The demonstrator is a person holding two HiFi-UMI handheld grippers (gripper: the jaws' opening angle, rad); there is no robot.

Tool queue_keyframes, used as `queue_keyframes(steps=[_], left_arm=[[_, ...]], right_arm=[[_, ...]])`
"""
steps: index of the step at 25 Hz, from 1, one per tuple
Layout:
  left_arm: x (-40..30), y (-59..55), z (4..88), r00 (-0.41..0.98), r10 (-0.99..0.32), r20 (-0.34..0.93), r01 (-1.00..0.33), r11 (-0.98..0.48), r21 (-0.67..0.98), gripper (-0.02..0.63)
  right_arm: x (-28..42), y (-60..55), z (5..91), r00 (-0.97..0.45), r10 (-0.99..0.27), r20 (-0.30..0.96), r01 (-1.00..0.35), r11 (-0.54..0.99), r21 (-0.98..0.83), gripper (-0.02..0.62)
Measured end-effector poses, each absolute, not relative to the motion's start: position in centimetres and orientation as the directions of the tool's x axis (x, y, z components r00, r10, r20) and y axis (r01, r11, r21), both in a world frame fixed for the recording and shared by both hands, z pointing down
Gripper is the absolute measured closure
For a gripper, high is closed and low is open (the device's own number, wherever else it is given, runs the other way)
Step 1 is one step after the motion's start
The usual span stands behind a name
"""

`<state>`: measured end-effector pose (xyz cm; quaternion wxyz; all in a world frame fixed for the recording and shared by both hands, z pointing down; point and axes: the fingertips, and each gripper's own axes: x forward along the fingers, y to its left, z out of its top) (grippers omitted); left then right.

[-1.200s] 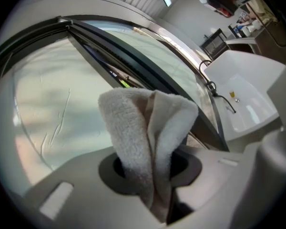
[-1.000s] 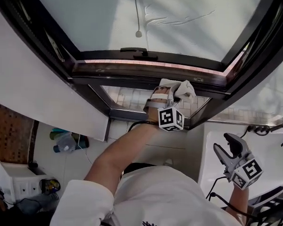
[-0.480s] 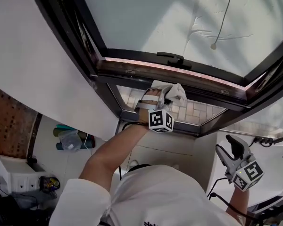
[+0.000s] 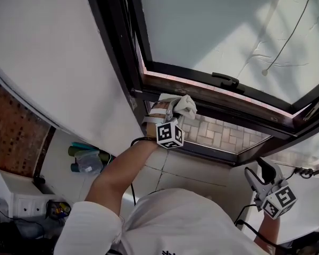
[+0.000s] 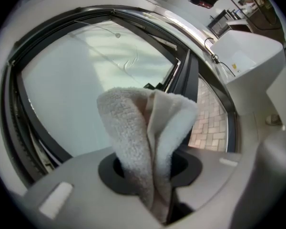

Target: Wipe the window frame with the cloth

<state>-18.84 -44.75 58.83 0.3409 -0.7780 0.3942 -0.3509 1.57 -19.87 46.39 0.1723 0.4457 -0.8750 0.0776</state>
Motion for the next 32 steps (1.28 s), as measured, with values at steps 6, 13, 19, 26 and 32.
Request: queue_keyframes(steps=[6, 13, 19, 26, 32], left_arm=[[-27.0, -46.8, 59.2, 0.372, -0.882, 0.288, -0.379, -0.428, -0.821, 0.476], [-33.0, -48.2, 58.3, 0.301, -0.900, 0.314, -0.462, -0.426, -0.778, 0.476], [-34.1, -48.6, 54.6, 0.282, -0.921, 0.268, -0.475, -0.377, -0.795, 0.477], [-34.4, -49.1, 47.5, 0.254, -0.947, 0.199, -0.473, -0.301, -0.828, 0.476], [-34.6, -49.3, 39.5, 0.259, -0.956, 0.139, -0.493, -0.255, -0.832, 0.476]], right_arm=[[-3.4, -20.1, 47.4, -0.569, -0.737, 0.366, -0.794, 0.608, -0.009, 0.377], [-6.2, -20.0, 47.5, -0.567, -0.737, 0.369, -0.793, 0.609, -0.005, 0.377], [-7.7, -19.7, 47.5, -0.577, -0.733, 0.361, -0.787, 0.617, -0.004, 0.377], [-8.5, -19.2, 47.7, -0.585, -0.734, 0.345, -0.786, 0.618, -0.016, 0.377], [-9.0, -19.5, 48.0, -0.591, -0.734, 0.334, -0.785, 0.619, -0.029, 0.377]])
